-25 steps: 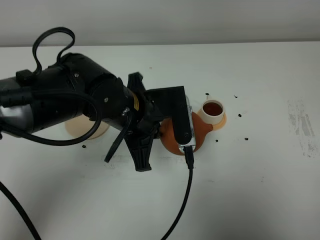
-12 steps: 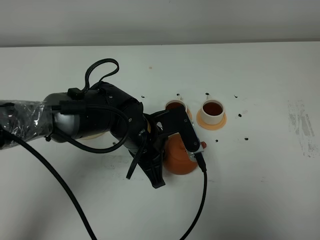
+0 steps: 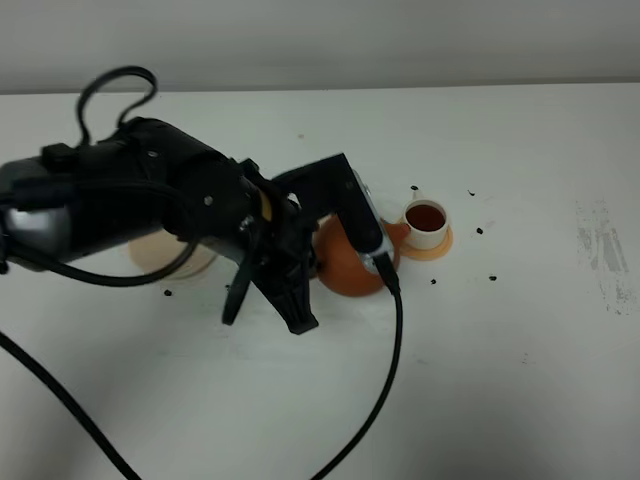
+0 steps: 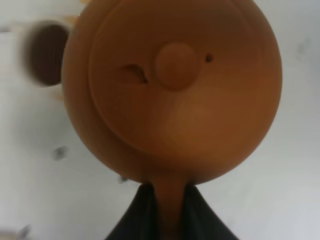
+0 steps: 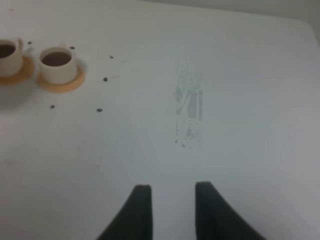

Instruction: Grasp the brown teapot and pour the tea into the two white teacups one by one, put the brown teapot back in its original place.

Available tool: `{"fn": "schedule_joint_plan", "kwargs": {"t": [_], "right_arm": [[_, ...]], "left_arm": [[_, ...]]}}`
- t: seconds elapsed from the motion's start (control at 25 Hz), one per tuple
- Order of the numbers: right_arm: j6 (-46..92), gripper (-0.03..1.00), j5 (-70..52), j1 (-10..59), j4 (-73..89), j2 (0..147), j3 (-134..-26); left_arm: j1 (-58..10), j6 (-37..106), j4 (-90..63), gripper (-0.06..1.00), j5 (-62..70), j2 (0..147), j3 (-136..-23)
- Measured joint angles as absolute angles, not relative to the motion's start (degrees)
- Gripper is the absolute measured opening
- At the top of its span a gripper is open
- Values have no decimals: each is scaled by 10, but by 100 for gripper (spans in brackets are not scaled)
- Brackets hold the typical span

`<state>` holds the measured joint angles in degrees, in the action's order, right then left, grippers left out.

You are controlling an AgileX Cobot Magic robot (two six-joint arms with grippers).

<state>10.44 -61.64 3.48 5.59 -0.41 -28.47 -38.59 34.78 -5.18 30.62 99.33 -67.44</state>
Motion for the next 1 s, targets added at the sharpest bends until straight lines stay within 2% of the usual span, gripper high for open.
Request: {"fn": "schedule_joint_plan", "kwargs": {"t": [0.32,0.6,0.76,1.0], "right_arm": [[104,23,-616,35,56,-4,-285],[104,23,-616,35,56,-4,-285],[104,23,-616,35,56,-4,-285],[104,23,-616,35,56,-4,-285]], "left_arm": [[-248,313,-49,13,328,949,-644],[-158,268,-17,13,335,948,-602],[-123,251,0,13,331,948,-591],[-119,248,0,13,301,968,-591]]}}
